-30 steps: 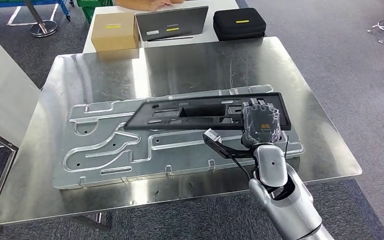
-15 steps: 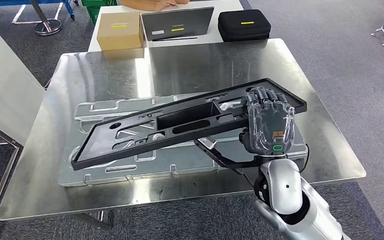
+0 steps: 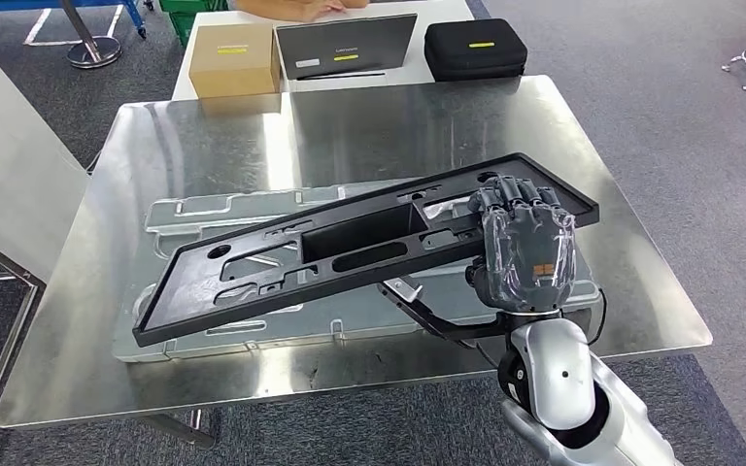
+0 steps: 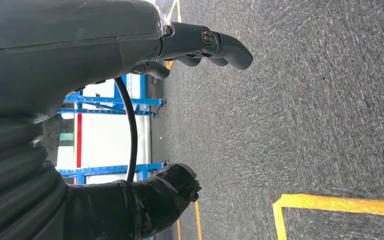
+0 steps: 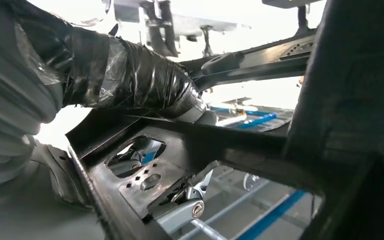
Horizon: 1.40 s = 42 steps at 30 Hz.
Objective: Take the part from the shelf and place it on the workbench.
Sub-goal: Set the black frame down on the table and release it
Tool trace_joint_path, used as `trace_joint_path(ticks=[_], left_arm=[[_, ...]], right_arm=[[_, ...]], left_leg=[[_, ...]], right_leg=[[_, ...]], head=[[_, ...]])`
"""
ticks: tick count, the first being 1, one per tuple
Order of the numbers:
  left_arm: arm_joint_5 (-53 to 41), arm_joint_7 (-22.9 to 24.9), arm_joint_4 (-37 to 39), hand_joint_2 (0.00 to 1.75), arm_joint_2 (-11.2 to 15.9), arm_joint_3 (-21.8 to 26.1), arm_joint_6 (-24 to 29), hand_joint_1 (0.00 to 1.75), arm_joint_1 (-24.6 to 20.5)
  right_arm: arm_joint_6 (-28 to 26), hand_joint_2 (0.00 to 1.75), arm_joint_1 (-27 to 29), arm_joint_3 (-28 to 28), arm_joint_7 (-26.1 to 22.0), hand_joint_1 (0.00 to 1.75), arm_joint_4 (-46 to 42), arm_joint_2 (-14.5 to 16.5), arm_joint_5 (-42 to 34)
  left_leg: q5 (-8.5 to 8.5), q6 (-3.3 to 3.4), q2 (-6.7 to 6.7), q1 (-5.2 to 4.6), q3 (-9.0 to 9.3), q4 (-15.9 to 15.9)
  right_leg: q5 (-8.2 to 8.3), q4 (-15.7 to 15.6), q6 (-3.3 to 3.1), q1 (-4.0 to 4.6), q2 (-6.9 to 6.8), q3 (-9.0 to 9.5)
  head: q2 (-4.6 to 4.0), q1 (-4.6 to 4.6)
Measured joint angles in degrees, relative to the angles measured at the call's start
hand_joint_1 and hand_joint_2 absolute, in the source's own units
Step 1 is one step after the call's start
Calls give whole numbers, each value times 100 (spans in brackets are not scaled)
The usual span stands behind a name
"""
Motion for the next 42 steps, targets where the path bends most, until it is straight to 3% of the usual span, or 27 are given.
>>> trace_joint_path(ticks=[3, 7, 9, 25, 30, 42], left_arm=[[0, -15, -1, 175, 1, -2, 5, 0, 4], [0, -83, 0, 175, 17, -9, 34, 0, 2], [0, -120, 1, 175, 41, -22, 49, 0, 1], [0, -184, 6, 175, 139, -44, 86, 0, 15], [0, -168, 6, 175, 144, -44, 86, 0, 16], [0, -155, 6, 175, 144, -44, 86, 0, 25]], right_arm=[[125, 175, 135, -177, -291, 175, -16, 68, 0], [467, 175, 364, -551, -1223, 175, 80, 293, 0], [458, 175, 394, -627, -1398, 175, 291, 323, 0], [-198, 175, 721, -1532, -1577, 175, 2388, 269, -7], [-239, 175, 710, -1544, -1393, 175, 2641, 266, -14], [-292, 175, 709, -1811, -1462, 175, 2883, 263, -13]], left_leg=[[0, 0, -4, 0, -1, -1], [0, 0, -5, 0, 0, -1], [0, 0, -6, 0, 1, -1], [-1, 1, -20, 0, -5, 3], [0, 1, -22, 0, -5, 2], [0, 1, -24, 0, -4, 3]], right_leg=[[0, 0, 0, 0, -3, 1], [0, 0, 0, 2, -3, 1], [0, 0, 0, 4, -6, 3], [-1, -7, 1, -3, -17, 5], [-1, -7, 1, -1, -21, 6], [-1, -7, 1, -2, -21, 6]], head=[[0, 0], [0, 0], [0, 1], [0, 0], [0, 0], [0, 0]])
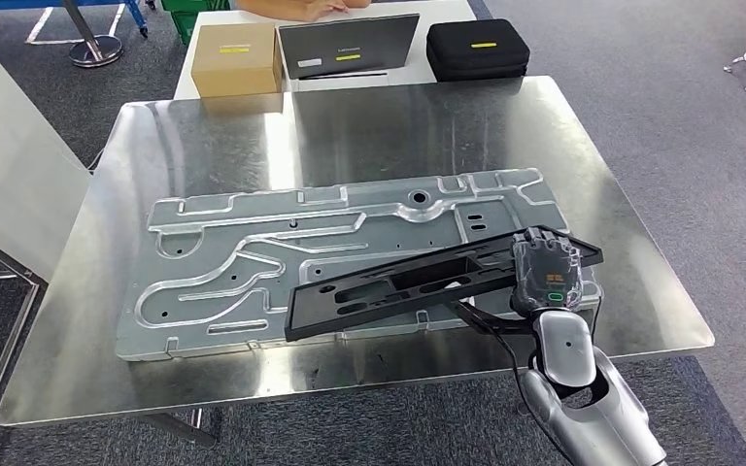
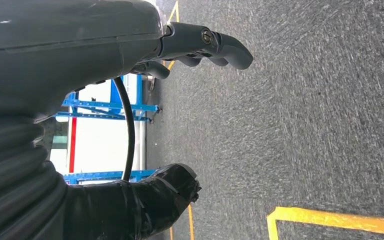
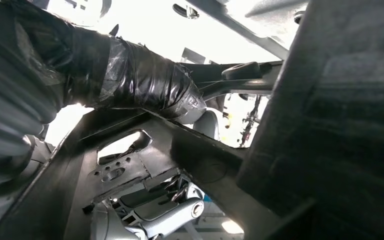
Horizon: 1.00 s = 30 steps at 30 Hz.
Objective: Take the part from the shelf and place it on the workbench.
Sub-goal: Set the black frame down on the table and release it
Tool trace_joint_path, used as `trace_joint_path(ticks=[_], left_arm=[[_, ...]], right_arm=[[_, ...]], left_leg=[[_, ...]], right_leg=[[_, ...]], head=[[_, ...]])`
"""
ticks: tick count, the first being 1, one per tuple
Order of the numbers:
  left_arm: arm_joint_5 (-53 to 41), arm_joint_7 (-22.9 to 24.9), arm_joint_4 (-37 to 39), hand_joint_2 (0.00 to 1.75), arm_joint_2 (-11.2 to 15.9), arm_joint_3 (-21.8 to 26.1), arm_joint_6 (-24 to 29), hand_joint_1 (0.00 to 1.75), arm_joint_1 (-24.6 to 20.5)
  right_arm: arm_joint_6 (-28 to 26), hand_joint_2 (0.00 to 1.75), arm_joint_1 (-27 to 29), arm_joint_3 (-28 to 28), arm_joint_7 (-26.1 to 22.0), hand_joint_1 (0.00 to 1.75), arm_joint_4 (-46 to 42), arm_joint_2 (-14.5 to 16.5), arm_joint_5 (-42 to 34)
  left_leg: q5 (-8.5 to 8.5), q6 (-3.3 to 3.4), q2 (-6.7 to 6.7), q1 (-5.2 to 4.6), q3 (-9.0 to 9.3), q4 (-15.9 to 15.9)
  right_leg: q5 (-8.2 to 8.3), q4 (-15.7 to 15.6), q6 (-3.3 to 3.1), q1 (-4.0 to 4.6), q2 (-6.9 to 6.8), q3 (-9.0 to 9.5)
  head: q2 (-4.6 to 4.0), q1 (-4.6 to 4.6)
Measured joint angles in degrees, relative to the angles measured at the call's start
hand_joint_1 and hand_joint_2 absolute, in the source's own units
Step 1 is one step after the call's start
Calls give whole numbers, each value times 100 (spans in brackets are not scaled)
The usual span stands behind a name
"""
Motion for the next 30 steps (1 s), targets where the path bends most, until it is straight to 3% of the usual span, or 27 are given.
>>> trace_joint_path(ticks=[30], left_arm=[[0, -7, 0, 175, 11, -10, -8, 0, 20]], right_arm=[[-160, 175, -67, -716, 150, 175, 1391, -186, -2]], left_leg=[[0, 1, -2, 0, 7, 2]], right_leg=[[0, -2, 0, -1, -5, 10]], head=[[0, 0]])
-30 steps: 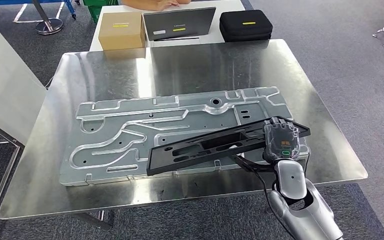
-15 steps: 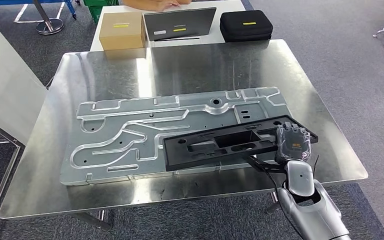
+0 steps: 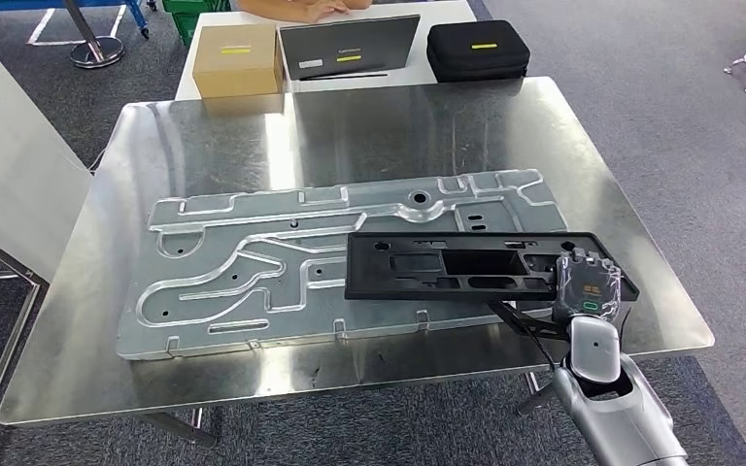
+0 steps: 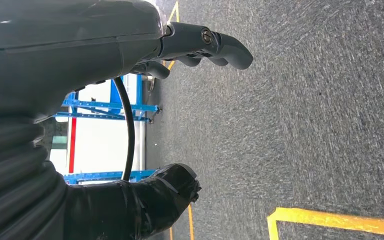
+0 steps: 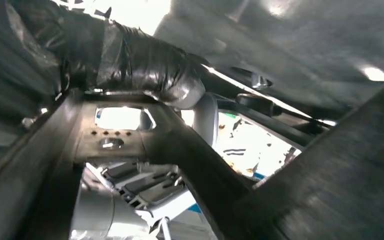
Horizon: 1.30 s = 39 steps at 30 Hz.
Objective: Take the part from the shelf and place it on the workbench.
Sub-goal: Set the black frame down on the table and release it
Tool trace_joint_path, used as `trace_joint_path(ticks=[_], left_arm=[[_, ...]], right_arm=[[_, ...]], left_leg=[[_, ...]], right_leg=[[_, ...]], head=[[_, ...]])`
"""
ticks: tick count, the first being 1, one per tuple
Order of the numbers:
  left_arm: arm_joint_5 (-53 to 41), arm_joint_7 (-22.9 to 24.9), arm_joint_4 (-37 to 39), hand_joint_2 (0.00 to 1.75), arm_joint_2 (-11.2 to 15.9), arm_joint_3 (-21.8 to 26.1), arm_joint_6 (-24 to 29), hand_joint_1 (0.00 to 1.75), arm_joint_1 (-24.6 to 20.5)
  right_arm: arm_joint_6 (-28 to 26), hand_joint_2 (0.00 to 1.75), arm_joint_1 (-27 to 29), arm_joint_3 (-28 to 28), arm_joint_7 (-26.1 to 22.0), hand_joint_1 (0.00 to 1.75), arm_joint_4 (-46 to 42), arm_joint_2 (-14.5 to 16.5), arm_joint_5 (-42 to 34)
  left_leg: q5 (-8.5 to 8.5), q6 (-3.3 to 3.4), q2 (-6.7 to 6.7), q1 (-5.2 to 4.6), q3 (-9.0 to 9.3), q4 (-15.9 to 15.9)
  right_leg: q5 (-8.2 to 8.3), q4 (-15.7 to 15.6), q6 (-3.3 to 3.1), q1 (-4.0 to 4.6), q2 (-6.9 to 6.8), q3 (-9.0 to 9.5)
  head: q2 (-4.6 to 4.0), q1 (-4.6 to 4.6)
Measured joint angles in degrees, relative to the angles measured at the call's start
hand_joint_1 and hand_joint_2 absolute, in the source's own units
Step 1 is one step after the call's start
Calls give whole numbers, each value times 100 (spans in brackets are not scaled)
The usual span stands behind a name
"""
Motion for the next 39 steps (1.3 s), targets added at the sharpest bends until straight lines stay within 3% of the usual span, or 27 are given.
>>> trace_joint_path(ticks=[6, 10, 21, 25, 31, 39], left_arm=[[0, 2, 0, 175, 0, -4, -16, 0, 1], [0, 9, 1, 175, 0, -13, -51, 0, 0], [0, 68, 2, 175, 3, -29, -43, 0, -3], [0, 72, 2, 0, 6, -29, -39, 0, -1], [0, 83, 2, 0, 5, -29, -42, 0, 0], [0, 91, 2, 0, 0, -29, -59, 0, 2]], right_arm=[[-11, 175, -14, -56, -3, 175, 66, 0, 0], [-57, 0, -46, -88, -10, 0, 161, 0, 0], [-100, 0, -137, -120, -18, 0, 304, 2, -1], [-119, 0, -132, -120, -9, 0, 334, 4, -2], [-314, 0, -131, -113, 129, 0, 273, 10, -2], [-400, 0, -140, 221, -66, 0, -382, 85, -1]], left_leg=[[0, 0, 0, 0, 0, 0], [0, 0, 0, 0, 1, 2], [-3, 5, 4, 0, 12, 4], [-3, 5, 3, 0, 11, 5], [-3, 4, 3, 0, 3, 4], [-2, 5, 1, 0, 0, 3]], right_leg=[[0, 0, 0, -1, -1, 1], [0, 0, 0, -1, 1, 3], [1, -3, 2, 1, 8, 14], [2, -3, 2, 3, 7, 13], [1, -2, 2, 2, 7, 9], [1, -2, 2, 2, 4, 7]], head=[[0, 0], [0, 0], [0, 0], [0, 0], [0, 0], [0, 0]])
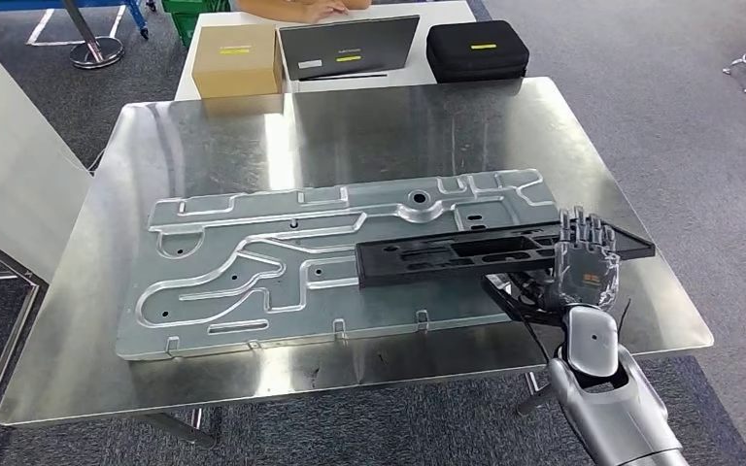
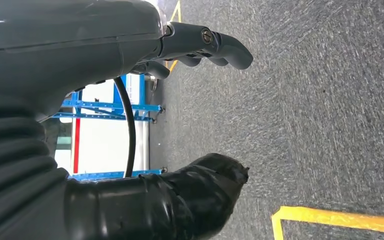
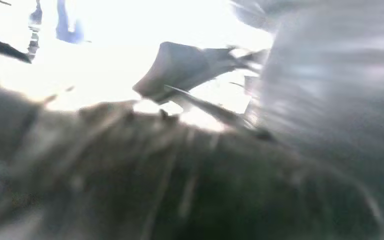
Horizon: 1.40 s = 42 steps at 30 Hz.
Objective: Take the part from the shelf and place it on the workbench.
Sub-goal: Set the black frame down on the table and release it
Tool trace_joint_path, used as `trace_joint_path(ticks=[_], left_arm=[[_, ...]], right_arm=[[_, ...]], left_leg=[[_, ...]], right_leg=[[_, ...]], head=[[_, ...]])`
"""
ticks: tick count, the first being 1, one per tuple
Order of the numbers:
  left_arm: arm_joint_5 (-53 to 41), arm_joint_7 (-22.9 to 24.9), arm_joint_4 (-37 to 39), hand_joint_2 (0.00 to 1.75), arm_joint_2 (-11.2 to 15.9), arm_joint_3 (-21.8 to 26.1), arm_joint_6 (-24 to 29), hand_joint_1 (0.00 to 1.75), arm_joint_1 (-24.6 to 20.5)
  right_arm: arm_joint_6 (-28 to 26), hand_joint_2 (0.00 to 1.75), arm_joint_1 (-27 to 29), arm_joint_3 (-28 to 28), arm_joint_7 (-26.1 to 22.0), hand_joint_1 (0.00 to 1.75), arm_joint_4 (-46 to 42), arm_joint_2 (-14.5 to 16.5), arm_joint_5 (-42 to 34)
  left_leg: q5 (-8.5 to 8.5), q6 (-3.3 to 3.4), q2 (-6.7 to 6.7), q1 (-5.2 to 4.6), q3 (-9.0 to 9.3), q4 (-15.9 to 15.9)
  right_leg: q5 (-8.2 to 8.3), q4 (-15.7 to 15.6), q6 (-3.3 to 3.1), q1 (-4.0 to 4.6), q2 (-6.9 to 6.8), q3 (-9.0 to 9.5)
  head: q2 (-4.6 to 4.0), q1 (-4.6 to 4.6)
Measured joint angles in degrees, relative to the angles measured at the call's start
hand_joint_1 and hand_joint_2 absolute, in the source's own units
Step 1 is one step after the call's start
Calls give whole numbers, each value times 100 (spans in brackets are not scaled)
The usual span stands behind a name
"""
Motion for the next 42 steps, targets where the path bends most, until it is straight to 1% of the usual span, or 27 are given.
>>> trace_joint_path(ticks=[8, 17, 25, 30, 36, 42], left_arm=[[0, 2, 0, 0, -5, 0, -9, 0, -4], [0, -14, 0, 0, -4, 6, 15, 0, -19], [0, -27, 0, 0, -4, 43, 34, 0, -25], [0, -35, 0, 0, -3, 51, 38, 0, -33], [0, -35, 0, 0, -4, 72, 49, 0, -35], [0, -35, 0, 0, -4, 92, 49, 0, -36]], right_arm=[[215, 0, -21, 895, 64, 0, -919, 47, 1], [542, 0, -39, 1485, -238, 0, -1446, 179, 1], [652, 0, -36, 1554, -444, 0, -1549, 286, 1], [710, 0, -31, 1554, -473, 0, -1591, 325, 1], [758, 0, -7, 1554, -248, 0, -1793, 350, 1], [814, 0, 28, 1557, -183, 0, -2087, 364, 1]], left_leg=[[0, 0, 0, 0, 0, -1], [0, 0, 0, 0, 1, -1], [0, 0, 0, 0, 2, 1], [0, 0, -1, 0, 2, 2], [0, 0, 0, 0, 2, 1], [0, 0, 0, 0, 3, 1]], right_leg=[[-1, 0, 0, 3, 0, -3], [0, 0, 0, 0, -1, 0], [0, 0, 0, -2, -2, 1], [0, -1, 0, -3, -1, 0], [0, -1, 0, -1, -1, 0], [0, -1, 0, -1, -1, 1]], head=[[0, 0], [0, 0], [0, 0], [0, 0], [0, 0], [0, 0]])
